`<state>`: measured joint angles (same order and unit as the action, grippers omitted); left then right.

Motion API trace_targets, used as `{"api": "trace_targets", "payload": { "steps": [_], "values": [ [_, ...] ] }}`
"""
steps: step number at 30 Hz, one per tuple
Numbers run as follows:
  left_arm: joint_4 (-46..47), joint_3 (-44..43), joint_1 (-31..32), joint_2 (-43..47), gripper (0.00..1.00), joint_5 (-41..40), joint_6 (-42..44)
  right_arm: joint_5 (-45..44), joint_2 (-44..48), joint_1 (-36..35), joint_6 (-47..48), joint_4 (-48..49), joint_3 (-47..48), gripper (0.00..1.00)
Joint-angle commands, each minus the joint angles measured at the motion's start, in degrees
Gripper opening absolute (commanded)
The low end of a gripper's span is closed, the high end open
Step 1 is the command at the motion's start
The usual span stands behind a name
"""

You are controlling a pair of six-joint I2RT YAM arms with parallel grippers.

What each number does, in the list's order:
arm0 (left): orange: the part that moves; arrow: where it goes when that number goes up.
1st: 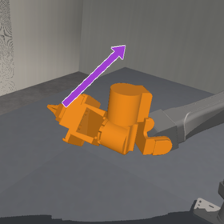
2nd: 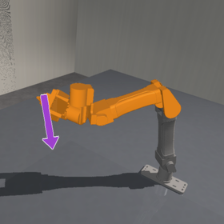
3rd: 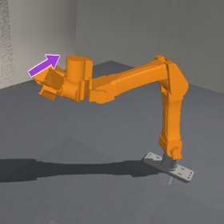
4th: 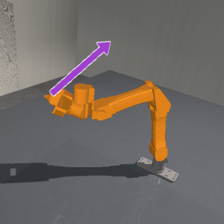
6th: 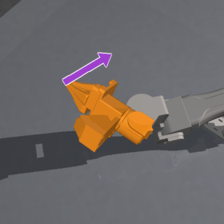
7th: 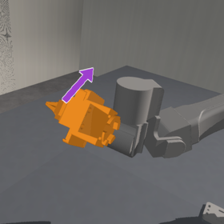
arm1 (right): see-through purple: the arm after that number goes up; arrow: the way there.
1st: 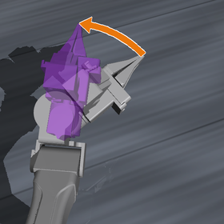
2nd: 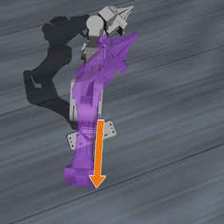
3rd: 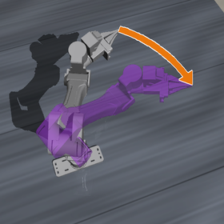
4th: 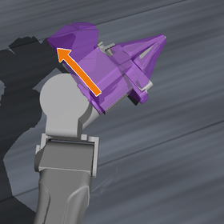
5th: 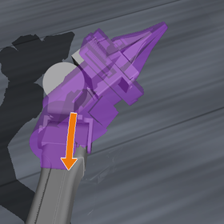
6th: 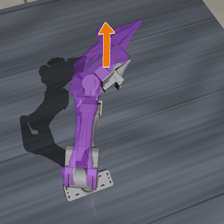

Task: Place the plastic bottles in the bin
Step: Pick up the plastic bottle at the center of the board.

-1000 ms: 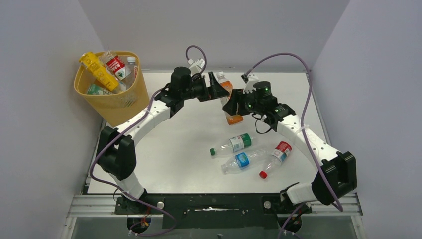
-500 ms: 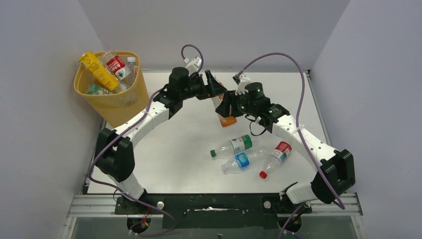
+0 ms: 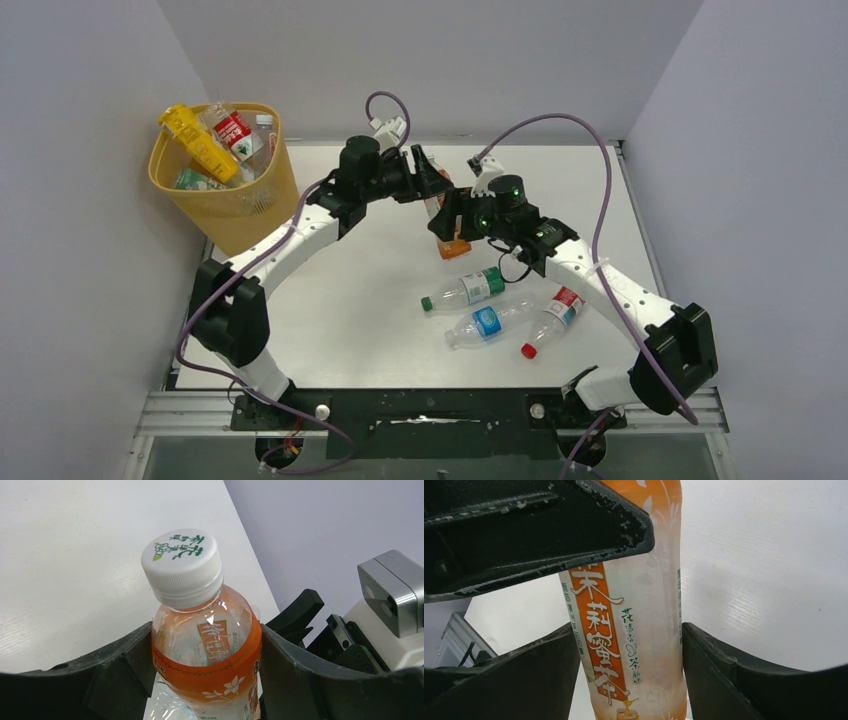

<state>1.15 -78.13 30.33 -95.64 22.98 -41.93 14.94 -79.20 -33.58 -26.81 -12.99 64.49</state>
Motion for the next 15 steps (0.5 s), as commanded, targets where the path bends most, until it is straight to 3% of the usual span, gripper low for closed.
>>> {"api": "trace_targets", "payload": {
  "steps": [1,10,15],
  "values": [
    [-0.6,-0.1,0.3,2.7,0.39,-0.6,2.9,-2.3,2.5,-0.6,-2.2,4.9,-2.1,0.71],
    [-3.0,-2.9,-1.6,0.5,0.37,2.3,4.1,-2.1,3.0,-0.6,-2.8,5.8,-4.3,0.9],
    [-3.8,-3.8,-2.1,-0.1,0.36,2.9,4.5,-2.0,2.6,-0.7,-2.6,5.9,-4.3,0.91]
  ]
}}
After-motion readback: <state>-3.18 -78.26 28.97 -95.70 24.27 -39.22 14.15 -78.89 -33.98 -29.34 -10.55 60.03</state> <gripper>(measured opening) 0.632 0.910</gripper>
